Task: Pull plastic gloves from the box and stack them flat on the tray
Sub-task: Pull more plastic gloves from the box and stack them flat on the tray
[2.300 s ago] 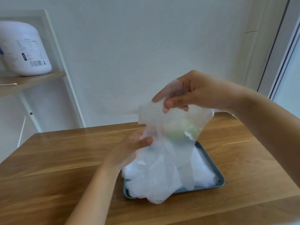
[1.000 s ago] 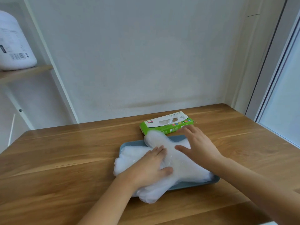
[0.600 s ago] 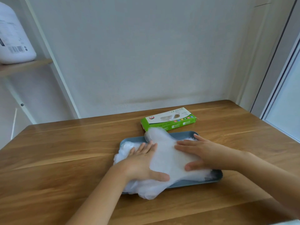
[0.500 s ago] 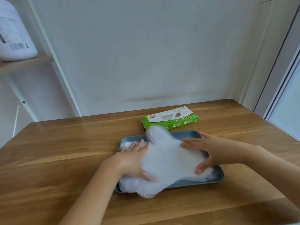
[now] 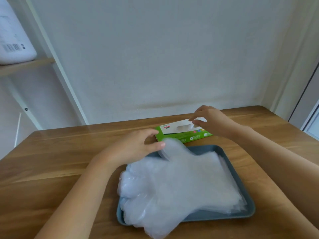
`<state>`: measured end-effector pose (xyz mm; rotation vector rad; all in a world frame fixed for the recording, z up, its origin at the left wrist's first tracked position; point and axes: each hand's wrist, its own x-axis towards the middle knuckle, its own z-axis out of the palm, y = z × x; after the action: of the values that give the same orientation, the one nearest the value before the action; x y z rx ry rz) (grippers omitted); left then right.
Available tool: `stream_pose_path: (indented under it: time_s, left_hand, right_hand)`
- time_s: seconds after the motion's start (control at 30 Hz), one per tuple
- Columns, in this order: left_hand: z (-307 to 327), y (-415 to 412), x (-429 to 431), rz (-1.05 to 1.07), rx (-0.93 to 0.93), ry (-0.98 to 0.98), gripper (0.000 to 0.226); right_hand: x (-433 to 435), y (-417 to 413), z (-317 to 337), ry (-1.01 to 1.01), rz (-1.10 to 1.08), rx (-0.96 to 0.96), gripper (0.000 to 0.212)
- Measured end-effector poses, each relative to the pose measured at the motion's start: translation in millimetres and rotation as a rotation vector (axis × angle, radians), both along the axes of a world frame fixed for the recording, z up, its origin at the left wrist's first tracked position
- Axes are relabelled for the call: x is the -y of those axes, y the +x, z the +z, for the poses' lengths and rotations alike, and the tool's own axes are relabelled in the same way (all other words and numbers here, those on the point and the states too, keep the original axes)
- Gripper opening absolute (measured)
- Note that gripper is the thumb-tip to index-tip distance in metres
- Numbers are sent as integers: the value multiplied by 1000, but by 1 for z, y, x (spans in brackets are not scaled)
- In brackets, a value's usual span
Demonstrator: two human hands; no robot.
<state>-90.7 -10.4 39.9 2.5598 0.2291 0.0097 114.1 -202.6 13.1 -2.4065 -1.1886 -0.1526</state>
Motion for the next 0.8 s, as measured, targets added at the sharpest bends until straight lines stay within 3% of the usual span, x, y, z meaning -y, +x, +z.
stream_pose_path:
  time_s: [0.23,0.43,0.8]
  left_hand:
    - [-26,66,-29,36,78,-159,34]
    - [-57,86,-41,52,36,-219,43]
    - [-74,90,-42,-37,70,-259,39]
  right_hand:
    - [-37,7,-19,37,11,-101,29]
    - [-41,10,-27,-20,12,-29,31]
    - [-44,18,-34,-167,29,-42,14]
